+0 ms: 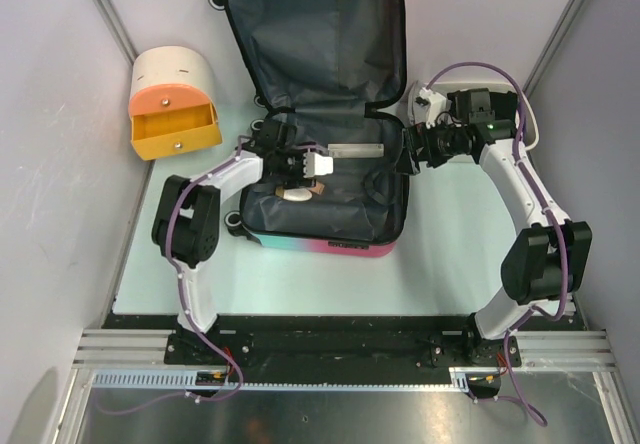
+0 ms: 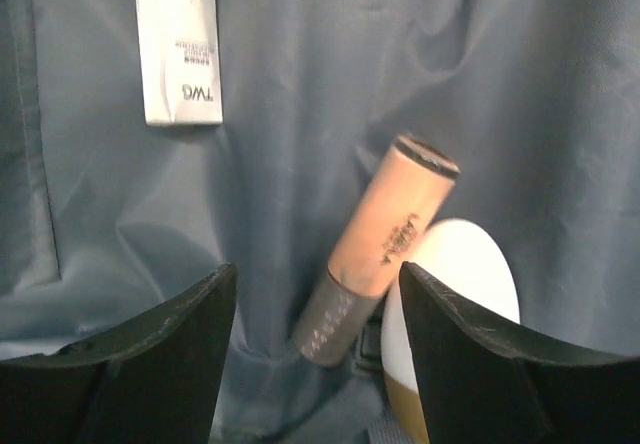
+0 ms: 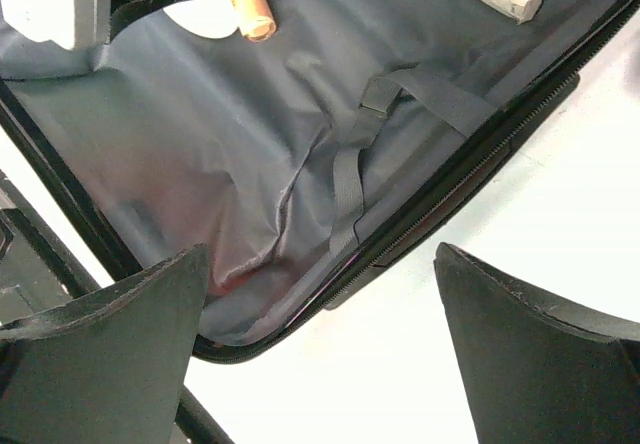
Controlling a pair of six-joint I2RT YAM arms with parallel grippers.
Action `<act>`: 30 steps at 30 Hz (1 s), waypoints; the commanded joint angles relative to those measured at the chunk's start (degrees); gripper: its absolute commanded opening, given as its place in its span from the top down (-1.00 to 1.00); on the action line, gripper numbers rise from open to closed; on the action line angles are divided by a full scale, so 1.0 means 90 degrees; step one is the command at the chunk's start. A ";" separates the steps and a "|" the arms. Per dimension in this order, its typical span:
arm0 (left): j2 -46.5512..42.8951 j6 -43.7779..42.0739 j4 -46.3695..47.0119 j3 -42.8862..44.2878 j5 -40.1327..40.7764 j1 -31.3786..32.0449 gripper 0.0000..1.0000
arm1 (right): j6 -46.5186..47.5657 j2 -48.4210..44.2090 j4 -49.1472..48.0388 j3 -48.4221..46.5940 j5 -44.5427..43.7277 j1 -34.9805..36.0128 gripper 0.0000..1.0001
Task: Open, take out, and arrange the luggage
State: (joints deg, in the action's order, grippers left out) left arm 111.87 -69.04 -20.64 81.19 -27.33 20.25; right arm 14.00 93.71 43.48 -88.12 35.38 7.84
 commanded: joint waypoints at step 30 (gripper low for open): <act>-0.1130 0.1058 0.0009 0.0941 -0.0156 -0.0032 1.00 | -0.0032 0.0125 -0.0164 -0.0199 0.0161 -0.0207 -1.00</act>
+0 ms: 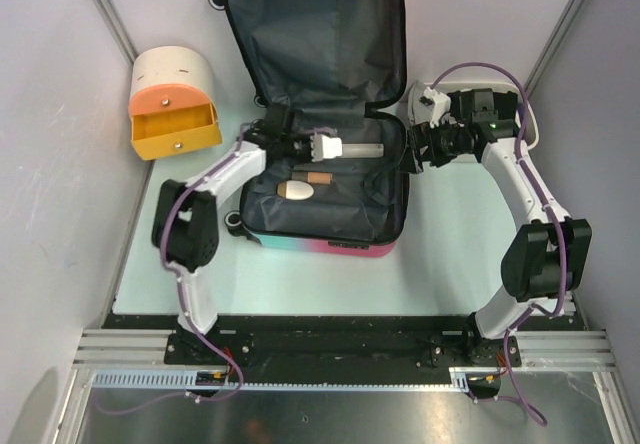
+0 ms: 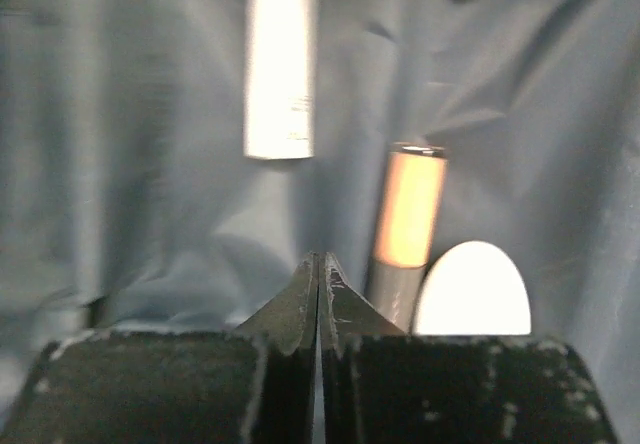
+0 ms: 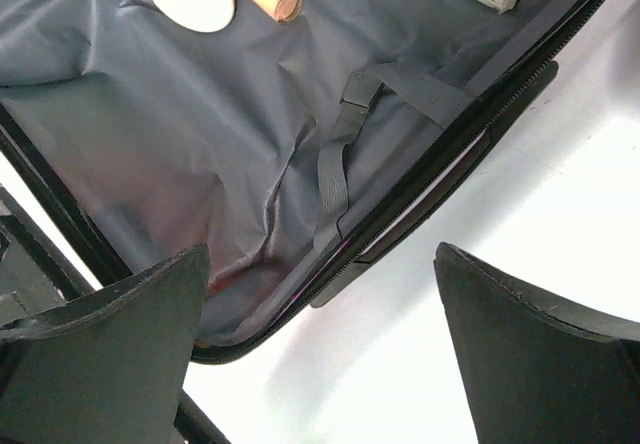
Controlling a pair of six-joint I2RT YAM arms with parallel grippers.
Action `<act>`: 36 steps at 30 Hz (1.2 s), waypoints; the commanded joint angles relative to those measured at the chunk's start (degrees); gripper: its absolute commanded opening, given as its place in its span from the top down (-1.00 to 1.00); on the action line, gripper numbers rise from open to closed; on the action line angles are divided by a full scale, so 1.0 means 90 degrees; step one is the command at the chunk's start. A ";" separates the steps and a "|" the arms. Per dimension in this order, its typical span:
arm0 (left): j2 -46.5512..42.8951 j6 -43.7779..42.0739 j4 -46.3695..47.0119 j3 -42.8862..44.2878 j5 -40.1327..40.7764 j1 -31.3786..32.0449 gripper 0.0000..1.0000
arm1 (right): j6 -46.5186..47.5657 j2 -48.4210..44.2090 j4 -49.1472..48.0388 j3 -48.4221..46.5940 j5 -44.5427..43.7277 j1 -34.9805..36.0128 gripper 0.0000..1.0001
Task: Open, take out, and arrange the luggage
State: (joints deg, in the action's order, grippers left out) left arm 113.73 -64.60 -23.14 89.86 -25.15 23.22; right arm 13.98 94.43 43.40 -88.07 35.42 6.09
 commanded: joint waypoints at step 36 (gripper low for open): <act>0.1445 0.0918 -0.0769 0.1031 -0.1083 -0.0295 -0.09 | 0.0058 -0.0278 0.0012 0.0157 0.0049 -0.0168 -0.99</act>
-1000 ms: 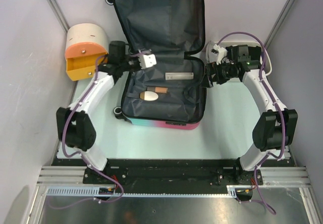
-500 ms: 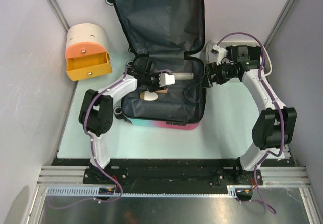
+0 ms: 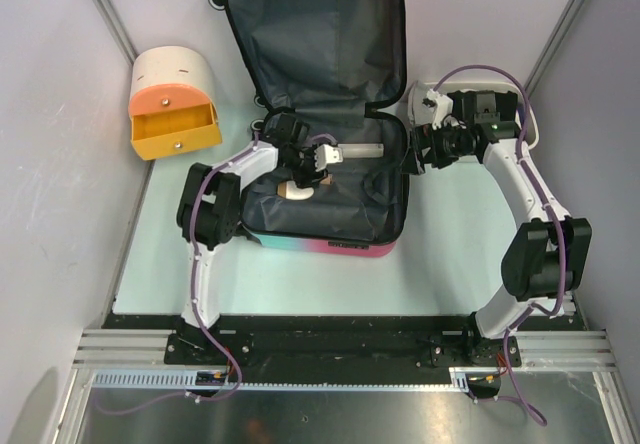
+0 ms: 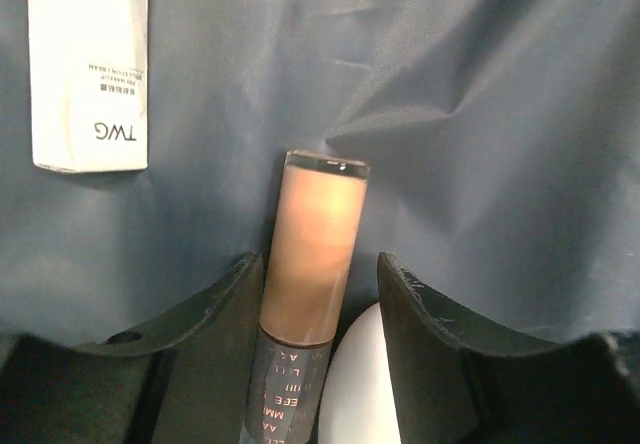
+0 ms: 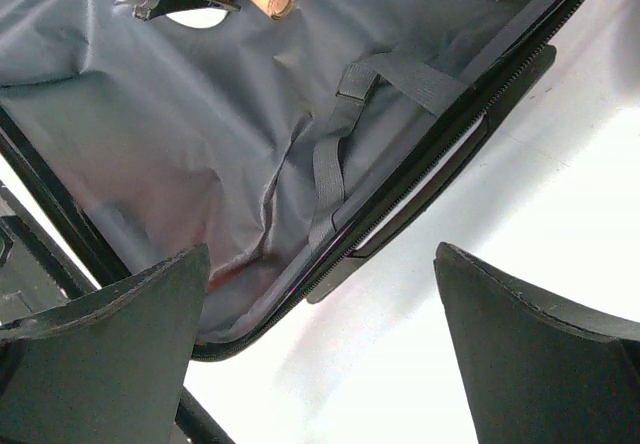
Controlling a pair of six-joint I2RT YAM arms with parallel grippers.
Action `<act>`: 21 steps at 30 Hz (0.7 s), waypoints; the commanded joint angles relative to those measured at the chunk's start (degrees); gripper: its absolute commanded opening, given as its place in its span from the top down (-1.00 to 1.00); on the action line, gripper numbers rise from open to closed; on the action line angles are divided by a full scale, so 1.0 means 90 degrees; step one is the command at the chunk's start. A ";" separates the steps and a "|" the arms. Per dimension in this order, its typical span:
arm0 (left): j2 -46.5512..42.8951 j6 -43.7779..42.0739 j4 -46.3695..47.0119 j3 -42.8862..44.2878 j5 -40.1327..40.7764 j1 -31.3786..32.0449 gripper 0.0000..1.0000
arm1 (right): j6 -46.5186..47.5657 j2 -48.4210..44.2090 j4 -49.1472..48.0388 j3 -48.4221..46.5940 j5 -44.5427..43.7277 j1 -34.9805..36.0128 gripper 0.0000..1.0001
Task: Open, take out, and arrange the luggage
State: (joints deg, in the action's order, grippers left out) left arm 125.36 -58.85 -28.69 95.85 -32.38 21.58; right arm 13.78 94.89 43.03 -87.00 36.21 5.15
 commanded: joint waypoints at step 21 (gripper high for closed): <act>0.0495 -0.0141 -0.0982 0.0335 0.1293 0.0375 -0.05 | 0.0002 -0.0260 -0.0025 0.0048 0.0059 -0.0152 -0.99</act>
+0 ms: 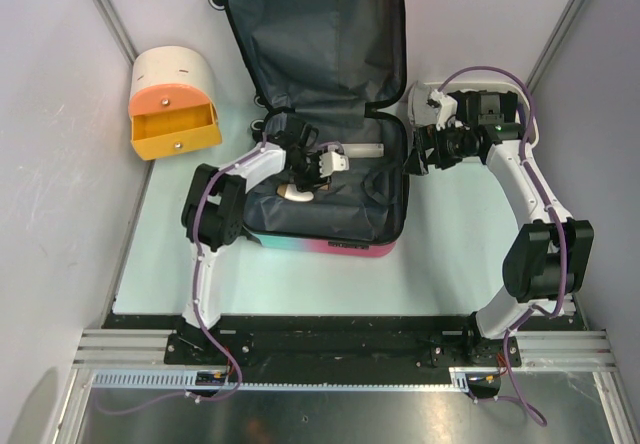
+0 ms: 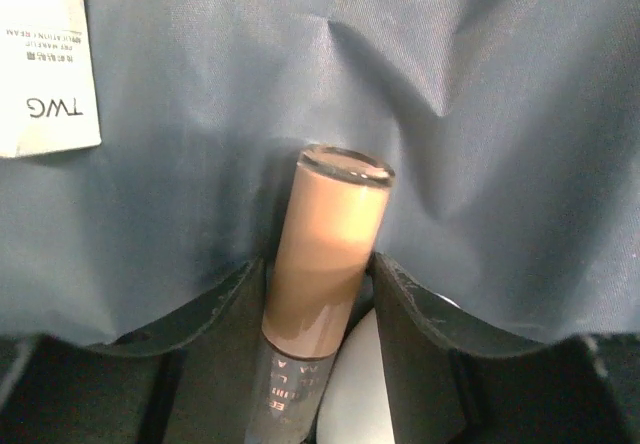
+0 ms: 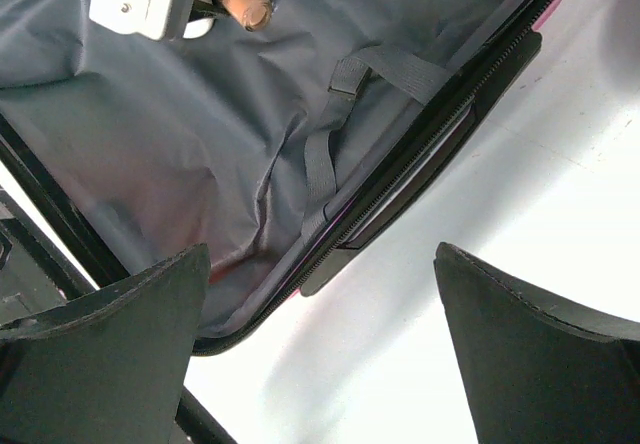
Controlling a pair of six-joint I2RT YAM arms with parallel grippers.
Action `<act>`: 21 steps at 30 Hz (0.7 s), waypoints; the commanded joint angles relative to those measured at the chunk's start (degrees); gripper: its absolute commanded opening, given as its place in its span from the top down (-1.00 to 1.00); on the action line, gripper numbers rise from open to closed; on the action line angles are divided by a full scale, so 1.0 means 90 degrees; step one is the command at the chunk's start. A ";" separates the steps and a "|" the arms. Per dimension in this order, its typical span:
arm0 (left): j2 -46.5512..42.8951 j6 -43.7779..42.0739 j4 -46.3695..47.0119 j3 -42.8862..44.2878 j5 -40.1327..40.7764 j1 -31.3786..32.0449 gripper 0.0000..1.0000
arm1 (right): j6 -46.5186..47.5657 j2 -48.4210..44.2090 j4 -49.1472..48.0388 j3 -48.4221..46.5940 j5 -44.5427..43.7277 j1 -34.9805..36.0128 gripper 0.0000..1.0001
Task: Open, take out, and arrange the luggage
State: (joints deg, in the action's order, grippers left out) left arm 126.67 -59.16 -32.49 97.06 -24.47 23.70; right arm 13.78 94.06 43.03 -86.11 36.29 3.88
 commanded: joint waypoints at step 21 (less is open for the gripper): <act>-0.1564 0.0430 -0.0804 0.1042 -0.0123 -0.0016 1.00 | -0.0008 -0.0178 -0.0113 -0.0062 0.0079 0.0096 -0.99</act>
State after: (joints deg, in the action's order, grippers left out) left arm 123.63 -58.48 -39.72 102.39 -23.14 24.47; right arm 13.76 94.06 42.98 -86.11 36.36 4.23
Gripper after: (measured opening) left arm 0.345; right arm 0.994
